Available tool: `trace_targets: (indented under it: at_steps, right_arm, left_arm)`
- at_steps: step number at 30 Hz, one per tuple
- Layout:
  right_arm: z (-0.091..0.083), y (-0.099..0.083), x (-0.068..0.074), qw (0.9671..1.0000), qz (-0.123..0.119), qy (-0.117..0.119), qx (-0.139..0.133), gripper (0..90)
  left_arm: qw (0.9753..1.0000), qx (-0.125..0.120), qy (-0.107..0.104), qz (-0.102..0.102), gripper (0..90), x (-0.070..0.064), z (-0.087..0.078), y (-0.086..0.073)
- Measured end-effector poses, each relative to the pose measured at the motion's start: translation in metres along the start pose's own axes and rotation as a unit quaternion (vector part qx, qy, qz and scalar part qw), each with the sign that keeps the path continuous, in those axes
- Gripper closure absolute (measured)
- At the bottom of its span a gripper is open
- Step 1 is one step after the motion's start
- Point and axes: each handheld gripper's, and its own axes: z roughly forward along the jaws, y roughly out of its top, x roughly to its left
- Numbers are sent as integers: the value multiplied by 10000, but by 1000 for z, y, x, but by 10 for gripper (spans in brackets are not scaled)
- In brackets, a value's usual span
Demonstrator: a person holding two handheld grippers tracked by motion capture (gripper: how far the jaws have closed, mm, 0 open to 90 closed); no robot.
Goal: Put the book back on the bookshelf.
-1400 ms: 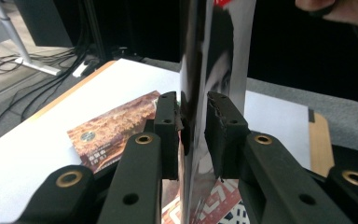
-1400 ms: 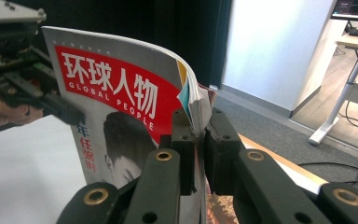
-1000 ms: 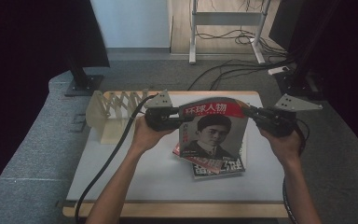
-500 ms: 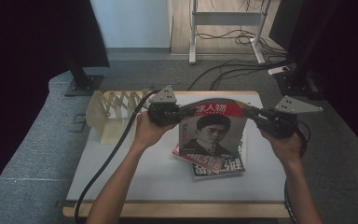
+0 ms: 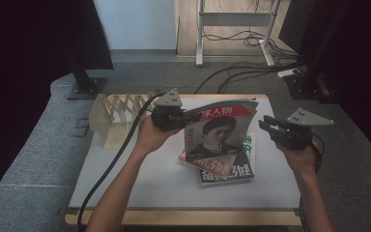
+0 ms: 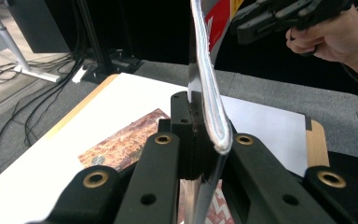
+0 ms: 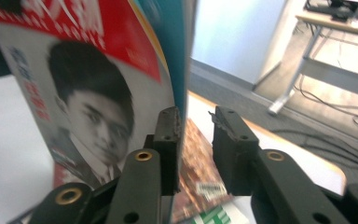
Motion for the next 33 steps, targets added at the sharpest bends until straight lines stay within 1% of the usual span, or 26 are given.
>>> trace_targets:
  at_steps: [5, 6, 7, 12, 13, 14, 15, 19, 20, 21, 22, 24, 25, 28, 29, 30, 33]
  right_arm:
    - [6, -20, -3, 9993, 113, -152, 318, 581]
    - [6, -20, -3, 9993, 113, -152, 318, 581]
    - [8, -29, -5, 9983, 136, -305, 469, 537]
    - [11, -47, -8, 9957, 315, -501, 710, 431]
    - [11, -47, -8, 9957, 315, -501, 710, 431]
    - [13, -56, -9, 9940, 379, -625, 809, 375]
    - [13, -59, -9, 9933, 396, -660, 859, 355]
    - [16, -74, -9, 9912, 481, -785, 952, 267]
    - [16, -74, -9, 9912, 481, -785, 952, 267]
    - [19, -83, -8, 9896, 525, -838, 1042, 213]
    - [20, -86, -8, 9890, 532, -847, 1086, 201]
    - [23, -95, -8, 9867, 549, -916, 1222, 140]
    - [26, -100, -8, 9847, 565, -971, 1335, 132]
    - [30, -112, -8, 9816, 614, -1053, 1472, 123]
    - [30, -112, -8, 9816, 614, -1053, 1472, 123]
    - [31, -120, -8, 9797, 705, -1083, 1533, 86]
    - [32, -130, -8, 9777, 830, -1122, 1570, 40]
  left_arm:
    - [9999, 111, 24, 9, 862, 0, -2, 1]
    - [9999, 111, 24, 9, 861, 0, -2, 1]
    - [9999, 134, 33, 3, 861, 0, -3, 1]
    - [9998, 191, 27, -38, 861, 1, -4, 2]
    - [9998, 191, 27, -38, 861, 1, -4, 2]
    - [9998, 206, 27, -47, 861, 2, -3, 2]
    - [9997, 225, 42, -42, 861, 1, -3, 3]
    - [9996, 283, 73, -5, 862, 0, -1, 5]
    - [9995, 293, 88, 0, 862, 0, -1, 6]
    - [9994, 310, 117, -29, 863, -1, 0, 7]
    - [9994, 306, 138, -63, 863, -1, 1, 7]
    - [9994, 312, 152, -78, 863, -1, 1, 8]
    - [9993, 326, 186, -89, 863, -1, 1, 8]
    - [9992, 320, 209, -90, 864, -1, 1, 8]
    - [9992, 320, 209, -90, 864, -1, 1, 8]
    - [9992, 316, 216, -61, 864, -1, 2, 8]
    - [9993, 293, 253, -1, 865, -3, 2, 8]
